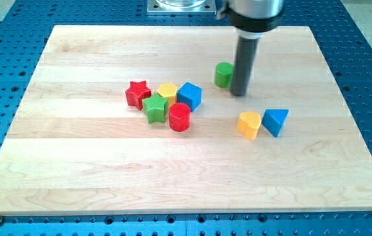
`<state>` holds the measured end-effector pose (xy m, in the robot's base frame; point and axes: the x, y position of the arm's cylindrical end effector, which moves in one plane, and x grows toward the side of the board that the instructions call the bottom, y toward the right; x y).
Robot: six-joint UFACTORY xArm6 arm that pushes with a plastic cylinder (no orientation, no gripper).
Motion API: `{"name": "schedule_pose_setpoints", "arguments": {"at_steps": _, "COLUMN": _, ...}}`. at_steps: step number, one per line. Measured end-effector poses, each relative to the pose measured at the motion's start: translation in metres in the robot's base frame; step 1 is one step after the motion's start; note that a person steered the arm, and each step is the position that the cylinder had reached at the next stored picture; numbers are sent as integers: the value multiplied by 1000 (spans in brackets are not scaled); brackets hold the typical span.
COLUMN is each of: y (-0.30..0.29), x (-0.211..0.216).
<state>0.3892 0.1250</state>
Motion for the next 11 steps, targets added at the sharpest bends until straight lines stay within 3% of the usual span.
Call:
{"name": "schedule_pose_setpoints", "arguments": {"at_steps": 1, "y": 43, "x": -17}}
{"name": "schedule_pose_setpoints", "arguments": {"at_steps": 2, "y": 37, "x": -20}}
{"name": "schedule_pose_setpoints", "arguments": {"at_steps": 5, "y": -91, "x": -31}}
{"name": "schedule_pose_setpoints", "arguments": {"at_steps": 7, "y": -104, "x": -31}}
{"name": "schedule_pose_setpoints", "arguments": {"at_steps": 9, "y": -102, "x": -94}}
{"name": "schedule_pose_setpoints", "arguments": {"at_steps": 10, "y": -154, "x": -117}}
{"name": "schedule_pose_setpoints", "arguments": {"at_steps": 11, "y": -200, "x": -102}}
